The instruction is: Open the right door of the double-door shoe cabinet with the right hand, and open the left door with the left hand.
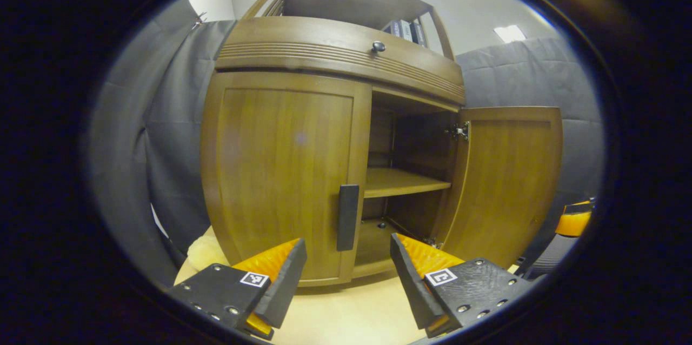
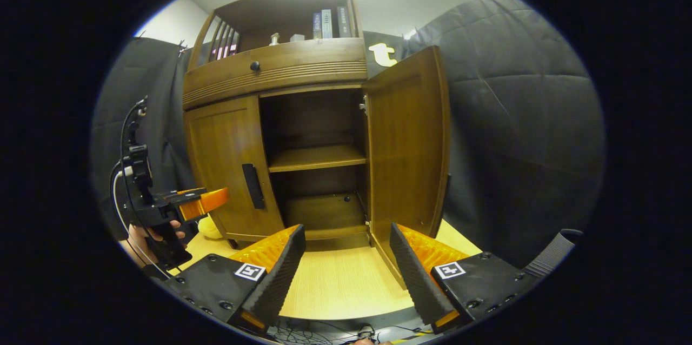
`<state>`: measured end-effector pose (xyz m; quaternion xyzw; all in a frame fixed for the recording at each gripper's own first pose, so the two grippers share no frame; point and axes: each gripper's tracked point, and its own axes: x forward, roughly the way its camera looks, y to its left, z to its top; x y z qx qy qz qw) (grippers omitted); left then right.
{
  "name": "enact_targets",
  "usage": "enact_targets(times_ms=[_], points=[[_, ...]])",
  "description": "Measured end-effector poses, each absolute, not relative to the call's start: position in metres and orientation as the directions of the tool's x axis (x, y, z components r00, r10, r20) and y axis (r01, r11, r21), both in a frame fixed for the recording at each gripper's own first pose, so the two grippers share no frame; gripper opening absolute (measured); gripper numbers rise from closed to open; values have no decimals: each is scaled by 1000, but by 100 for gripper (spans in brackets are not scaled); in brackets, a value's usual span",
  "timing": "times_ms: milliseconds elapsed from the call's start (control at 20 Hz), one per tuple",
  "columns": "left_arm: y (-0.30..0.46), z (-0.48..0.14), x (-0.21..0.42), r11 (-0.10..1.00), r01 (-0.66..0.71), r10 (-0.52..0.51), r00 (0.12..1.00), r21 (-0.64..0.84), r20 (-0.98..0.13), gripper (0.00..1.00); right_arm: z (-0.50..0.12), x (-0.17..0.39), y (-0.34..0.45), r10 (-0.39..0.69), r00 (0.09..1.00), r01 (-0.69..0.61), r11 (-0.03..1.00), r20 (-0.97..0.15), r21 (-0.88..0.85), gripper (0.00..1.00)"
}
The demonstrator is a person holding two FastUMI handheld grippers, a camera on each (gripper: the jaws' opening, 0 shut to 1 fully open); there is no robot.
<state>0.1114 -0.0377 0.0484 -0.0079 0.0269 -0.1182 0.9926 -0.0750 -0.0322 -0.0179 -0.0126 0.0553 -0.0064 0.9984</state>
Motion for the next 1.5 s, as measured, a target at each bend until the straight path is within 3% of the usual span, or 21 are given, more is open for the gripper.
enact_targets(times_ms=[550, 600, 700, 800, 850, 1000, 1050, 1100, 1200, 1300, 1350, 1400, 1500], points=[[-40, 47, 157, 988, 153, -154, 986, -25, -64, 90, -9, 5, 0, 129, 990, -137, 981, -65, -137, 94], [-40, 46, 160, 989, 143, -145, 987, -29, -66, 90, -9, 11, 1, 140, 988, -149, 978, -68, -146, 100], [-44, 43, 165, 989, 141, -143, 987, -33, -74, 90, -9, 26, -2, 162, 984, -171, 972, -67, -159, 94], [-43, 44, 168, 990, 140, -141, 988, -22, -64, 91, -15, 36, -2, 180, 980, -192, 968, -85, -160, 94], [-41, 41, 169, 992, 127, -127, 990, -4, -62, 84, -20, 41, -2, 188, 977, -202, 967, -102, -156, 98], [-43, 38, 182, 993, 112, -109, 991, 25, -79, 65, -22, 53, -4, 201, 972, -219, 964, -122, -151, 94], [-39, 39, 182, 996, 83, -81, 994, 37, -76, 58, -21, 57, -4, 204, 972, -221, 963, -120, -153, 98], [-38, 40, 181, 997, 77, -75, 995, 30, -67, 52, -19, 60, -2, 211, 970, -229, 961, -121, -154, 94], [-38, 39, 182, 997, 72, -69, 995, 35, -71, 39, -23, 66, 0, 232, 964, -250, 957, -128, -146, 98], [-36, 40, 182, 997, 57, -53, 995, 44, -85, 26, -24, 71, 3, 242, 960, -261, 956, -137, -138, 94], [-38, 37, 184, 998, 51, -48, 995, 30, -90, 23, -24, 74, 5, 247, 959, -265, 955, -137, -132, 98], [-39, 36, 185, 998, 52, -49, 994, 27, -101, 20, -25, 75, 5, 251, 958, -268, 955, -137, -125, 94], [-40, 33, 186, 997, 64, -60, 991, 31, -118, 13, -25, 75, 5, 256, 957, -272, 955, -137, -115, 98]])
